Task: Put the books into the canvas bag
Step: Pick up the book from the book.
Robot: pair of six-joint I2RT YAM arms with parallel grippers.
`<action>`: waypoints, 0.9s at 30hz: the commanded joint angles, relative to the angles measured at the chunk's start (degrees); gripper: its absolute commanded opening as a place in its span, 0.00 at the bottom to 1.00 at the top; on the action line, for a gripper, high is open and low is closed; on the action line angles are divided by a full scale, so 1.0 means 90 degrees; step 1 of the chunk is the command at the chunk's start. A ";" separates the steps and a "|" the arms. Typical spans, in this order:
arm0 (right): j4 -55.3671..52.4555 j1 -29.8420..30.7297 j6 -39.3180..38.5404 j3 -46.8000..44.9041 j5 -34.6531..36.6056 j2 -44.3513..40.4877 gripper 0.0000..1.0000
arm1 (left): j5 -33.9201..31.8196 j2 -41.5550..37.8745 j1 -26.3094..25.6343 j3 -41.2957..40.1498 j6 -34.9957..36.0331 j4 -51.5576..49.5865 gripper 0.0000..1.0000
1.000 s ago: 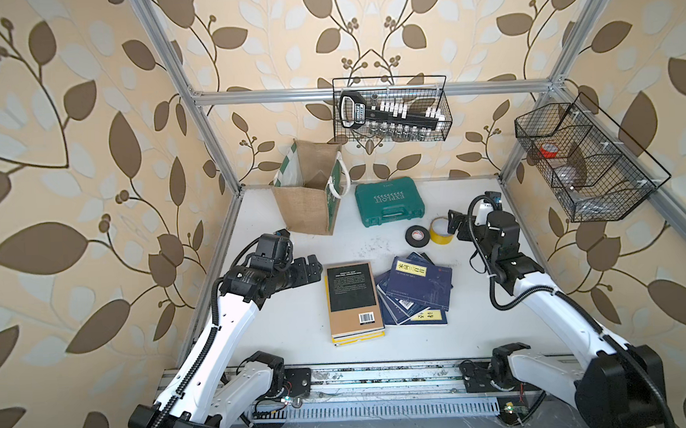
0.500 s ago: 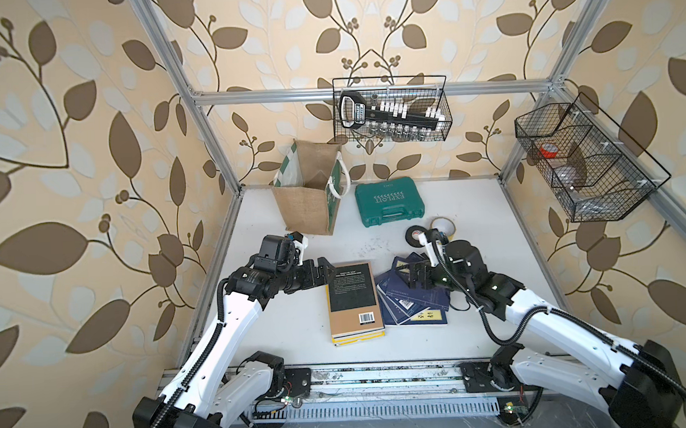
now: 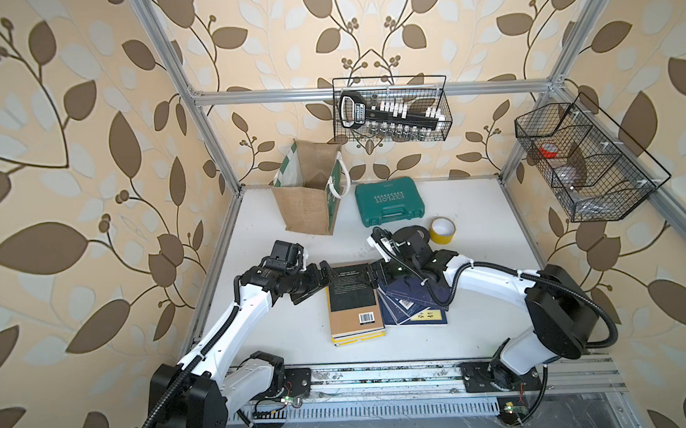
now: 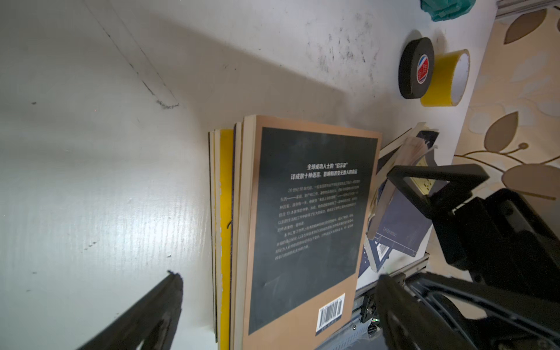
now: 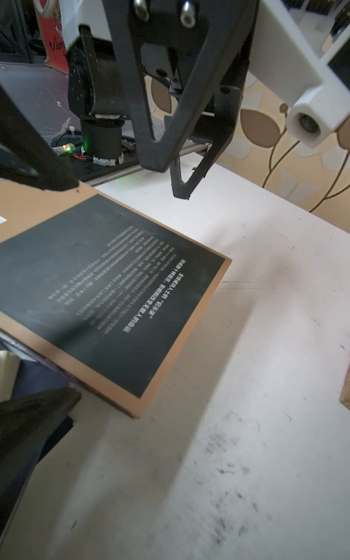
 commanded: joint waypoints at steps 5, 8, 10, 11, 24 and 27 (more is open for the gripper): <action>0.0426 -0.0011 -0.0025 0.0206 -0.0275 0.0467 0.98 | 0.0619 0.0048 -0.0003 -0.0439 -0.0371 0.1059 0.99; 0.0825 -0.0004 0.0084 0.0079 -0.0571 0.0461 0.98 | 0.0716 0.0060 -0.0003 -0.0589 -0.0401 0.1280 0.99; 0.0940 0.0041 0.0020 0.0053 -0.0694 0.0409 0.98 | 0.0698 0.0151 -0.0003 -0.0641 -0.0400 0.1335 0.99; 0.0940 0.0075 -0.0012 0.0050 -0.0685 0.0369 0.98 | 0.0706 0.0226 -0.0003 -0.0676 -0.0383 0.1354 0.99; 0.0862 0.0309 -0.0157 0.0083 -0.1049 0.0352 0.98 | 0.0610 0.0152 0.0007 -0.1038 -0.0771 0.1752 0.99; 0.0862 0.0378 -0.0159 0.0123 -0.1182 0.0439 0.98 | 0.0656 0.0128 0.0024 -0.1111 -0.0826 0.1872 0.99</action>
